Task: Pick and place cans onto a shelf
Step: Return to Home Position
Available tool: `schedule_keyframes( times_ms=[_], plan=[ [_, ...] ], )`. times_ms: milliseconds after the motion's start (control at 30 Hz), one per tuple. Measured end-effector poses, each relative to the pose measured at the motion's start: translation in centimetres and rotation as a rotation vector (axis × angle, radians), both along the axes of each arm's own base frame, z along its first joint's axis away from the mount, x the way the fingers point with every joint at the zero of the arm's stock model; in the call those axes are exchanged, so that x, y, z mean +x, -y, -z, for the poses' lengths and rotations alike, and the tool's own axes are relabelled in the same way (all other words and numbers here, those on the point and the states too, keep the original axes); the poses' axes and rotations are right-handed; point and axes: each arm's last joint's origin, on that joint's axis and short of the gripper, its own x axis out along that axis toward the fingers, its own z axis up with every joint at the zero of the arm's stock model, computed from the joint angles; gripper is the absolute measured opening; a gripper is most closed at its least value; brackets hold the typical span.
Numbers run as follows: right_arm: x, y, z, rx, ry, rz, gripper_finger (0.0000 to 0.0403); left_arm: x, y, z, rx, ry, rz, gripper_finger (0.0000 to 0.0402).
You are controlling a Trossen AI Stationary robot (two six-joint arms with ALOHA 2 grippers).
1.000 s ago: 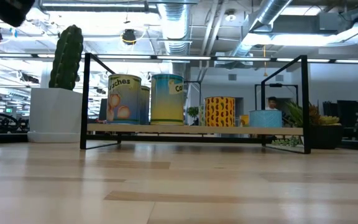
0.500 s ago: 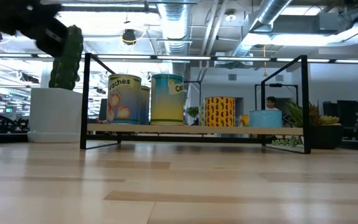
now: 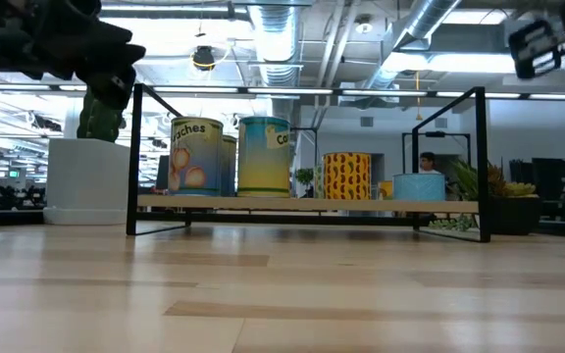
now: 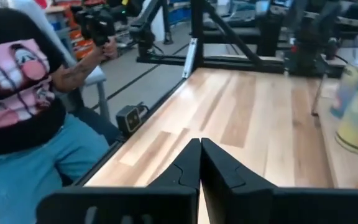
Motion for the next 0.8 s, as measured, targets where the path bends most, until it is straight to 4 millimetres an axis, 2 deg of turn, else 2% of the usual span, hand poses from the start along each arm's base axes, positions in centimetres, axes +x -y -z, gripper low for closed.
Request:
schedule_keyframes(
  times_ms=[200, 433, 633, 800],
  plan=[
    [-1.2, 1.1, 1.9, 0.045, 0.041, -0.032, 0.0032, -0.7, -0.5, 0.1, -0.008, -0.039, -0.027, 0.0089],
    [-2.3, 1.9, 3.1, 0.086, 0.107, -0.041, 0.0033, -2.4, -0.7, -0.6, 0.000, 0.016, -0.026, 0.0089],
    [-3.1, 2.6, 2.5, 0.106, 0.207, -0.022, 0.0032, -3.9, -1.0, -0.8, -0.039, 0.033, -0.037, 0.0089],
    [-3.0, 2.9, 2.0, 0.104, 0.239, 0.014, 0.0032, -5.0, -1.2, -1.2, -0.064, 0.092, -0.044, 0.0089]
  ],
)
